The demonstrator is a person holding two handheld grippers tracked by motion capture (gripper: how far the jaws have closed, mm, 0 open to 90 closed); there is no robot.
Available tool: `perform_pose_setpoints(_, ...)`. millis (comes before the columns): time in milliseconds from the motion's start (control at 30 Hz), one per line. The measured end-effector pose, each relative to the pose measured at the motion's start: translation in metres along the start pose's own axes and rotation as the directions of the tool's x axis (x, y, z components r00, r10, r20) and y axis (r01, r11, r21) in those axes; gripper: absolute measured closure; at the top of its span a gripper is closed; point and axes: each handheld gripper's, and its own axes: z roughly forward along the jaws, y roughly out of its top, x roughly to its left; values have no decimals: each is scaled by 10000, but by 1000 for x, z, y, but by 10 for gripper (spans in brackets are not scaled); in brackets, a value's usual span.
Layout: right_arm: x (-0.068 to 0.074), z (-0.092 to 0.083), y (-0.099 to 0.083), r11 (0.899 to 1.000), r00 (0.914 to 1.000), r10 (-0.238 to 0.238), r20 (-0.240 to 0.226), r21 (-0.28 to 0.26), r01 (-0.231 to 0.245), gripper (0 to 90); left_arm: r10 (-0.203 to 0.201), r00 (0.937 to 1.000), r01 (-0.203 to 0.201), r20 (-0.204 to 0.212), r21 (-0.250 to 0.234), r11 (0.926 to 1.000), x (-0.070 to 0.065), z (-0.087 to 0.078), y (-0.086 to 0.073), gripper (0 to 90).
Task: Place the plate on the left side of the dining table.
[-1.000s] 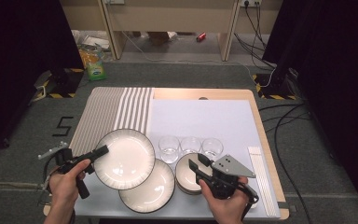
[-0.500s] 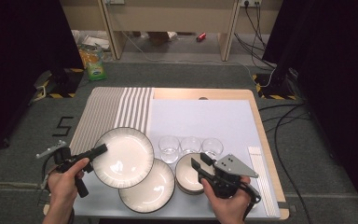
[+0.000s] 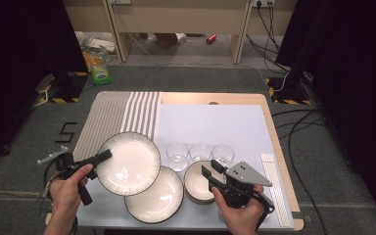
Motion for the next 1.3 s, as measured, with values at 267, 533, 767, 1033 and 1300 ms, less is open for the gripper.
perform_pose_setpoints(267,0,0,0,10000,10000,33,13,-11,-33,615,17,10000,-17,-12,-103,9999,1,0,3,810)
perform_pose_setpoints(533,-2,-2,0,9999,9999,28,104,-111,-26,613,3,10000,-4,-31,-207,9998,3,-1,4,809)
perform_pose_setpoints(767,-2,-2,1,9999,9998,121,135,-99,-120,614,7,10000,-7,6,-235,9997,4,-1,7,811)
perform_pose_setpoints(1033,0,3,-2,10000,10000,-32,72,32,31,618,21,10000,-22,16,43,10000,6,7,6,817)
perform_pose_setpoints(1300,-8,-3,1,9998,9993,31,375,-191,-24,621,102,9998,-104,-156,-153,9998,7,7,17,817)
